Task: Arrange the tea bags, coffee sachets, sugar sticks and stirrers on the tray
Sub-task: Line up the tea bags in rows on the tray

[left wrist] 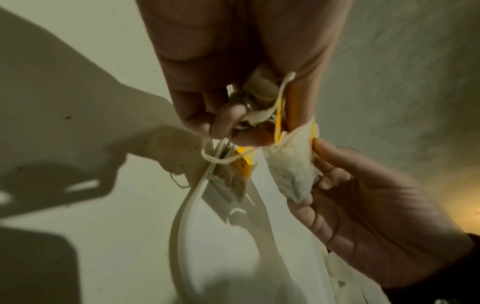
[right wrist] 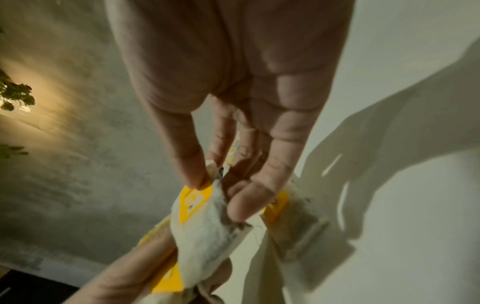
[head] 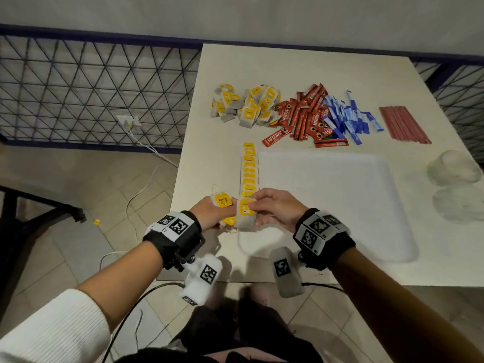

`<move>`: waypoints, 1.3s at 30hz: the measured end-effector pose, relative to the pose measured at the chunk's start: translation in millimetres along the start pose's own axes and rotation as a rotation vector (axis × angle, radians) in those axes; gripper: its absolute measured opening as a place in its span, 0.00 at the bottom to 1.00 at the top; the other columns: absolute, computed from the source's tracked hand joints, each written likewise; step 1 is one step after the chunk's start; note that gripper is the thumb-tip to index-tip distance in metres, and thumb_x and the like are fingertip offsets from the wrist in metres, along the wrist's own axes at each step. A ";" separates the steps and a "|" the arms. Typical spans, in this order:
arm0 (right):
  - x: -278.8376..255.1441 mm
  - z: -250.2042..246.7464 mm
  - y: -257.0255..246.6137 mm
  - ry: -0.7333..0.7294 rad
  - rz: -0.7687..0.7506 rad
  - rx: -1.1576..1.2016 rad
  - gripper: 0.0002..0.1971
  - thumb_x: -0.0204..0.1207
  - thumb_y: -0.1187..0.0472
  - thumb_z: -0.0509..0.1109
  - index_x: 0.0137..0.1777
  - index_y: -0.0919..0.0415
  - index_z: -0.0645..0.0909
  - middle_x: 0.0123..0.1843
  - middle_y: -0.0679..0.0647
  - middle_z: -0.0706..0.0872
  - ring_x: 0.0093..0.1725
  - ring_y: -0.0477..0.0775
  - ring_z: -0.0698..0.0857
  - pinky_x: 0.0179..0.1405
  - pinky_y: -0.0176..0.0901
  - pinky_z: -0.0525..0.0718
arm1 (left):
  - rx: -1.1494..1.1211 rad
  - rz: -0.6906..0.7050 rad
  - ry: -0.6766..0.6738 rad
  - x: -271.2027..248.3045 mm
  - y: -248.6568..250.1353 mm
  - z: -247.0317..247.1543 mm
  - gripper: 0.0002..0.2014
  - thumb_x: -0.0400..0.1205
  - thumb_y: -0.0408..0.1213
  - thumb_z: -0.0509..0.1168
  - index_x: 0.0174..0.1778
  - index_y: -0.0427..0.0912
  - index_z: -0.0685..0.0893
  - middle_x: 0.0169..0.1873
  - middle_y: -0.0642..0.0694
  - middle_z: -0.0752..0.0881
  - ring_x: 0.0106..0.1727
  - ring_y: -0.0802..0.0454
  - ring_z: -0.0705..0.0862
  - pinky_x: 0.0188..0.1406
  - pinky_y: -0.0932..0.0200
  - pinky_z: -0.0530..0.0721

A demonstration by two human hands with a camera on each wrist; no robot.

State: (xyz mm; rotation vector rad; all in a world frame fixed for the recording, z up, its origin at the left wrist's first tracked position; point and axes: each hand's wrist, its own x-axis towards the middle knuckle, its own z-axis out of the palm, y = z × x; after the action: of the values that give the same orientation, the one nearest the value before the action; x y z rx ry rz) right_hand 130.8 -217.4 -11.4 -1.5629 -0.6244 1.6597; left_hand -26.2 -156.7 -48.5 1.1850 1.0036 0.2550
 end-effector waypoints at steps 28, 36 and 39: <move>17.4 -14.5 25.5 0.123 -0.077 -0.542 0.10 0.71 0.65 0.74 0.33 0.52 0.79 0.26 0.49 0.79 0.25 0.45 0.76 0.26 0.30 0.71 | 0.882 -0.172 -0.088 -22.0 2.2 10.4 0.16 0.79 0.46 0.67 0.58 0.41 0.86 0.55 0.40 0.87 0.58 0.46 0.83 0.59 0.57 0.78; 14.0 -24.6 11.8 0.048 -0.088 -0.481 0.07 0.72 0.66 0.73 0.36 0.55 0.81 0.26 0.55 0.81 0.28 0.55 0.77 0.29 0.44 0.76 | 0.777 -0.104 0.006 -19.1 6.2 21.4 0.07 0.78 0.45 0.68 0.43 0.46 0.82 0.40 0.46 0.83 0.43 0.52 0.79 0.37 0.68 0.74; 10.4 -31.0 2.5 0.045 -0.127 -0.452 0.07 0.72 0.67 0.73 0.36 0.56 0.81 0.25 0.52 0.82 0.28 0.52 0.78 0.29 0.42 0.78 | 0.693 -0.063 0.081 -15.6 10.2 24.7 0.09 0.78 0.42 0.70 0.49 0.40 0.86 0.43 0.44 0.85 0.44 0.52 0.80 0.46 0.62 0.77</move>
State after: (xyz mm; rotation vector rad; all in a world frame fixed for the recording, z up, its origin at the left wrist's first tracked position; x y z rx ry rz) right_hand 161.1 -215.2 -23.8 -1.8224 -1.1090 1.4477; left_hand -12.9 -178.7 -31.1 1.7714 1.2450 -0.1128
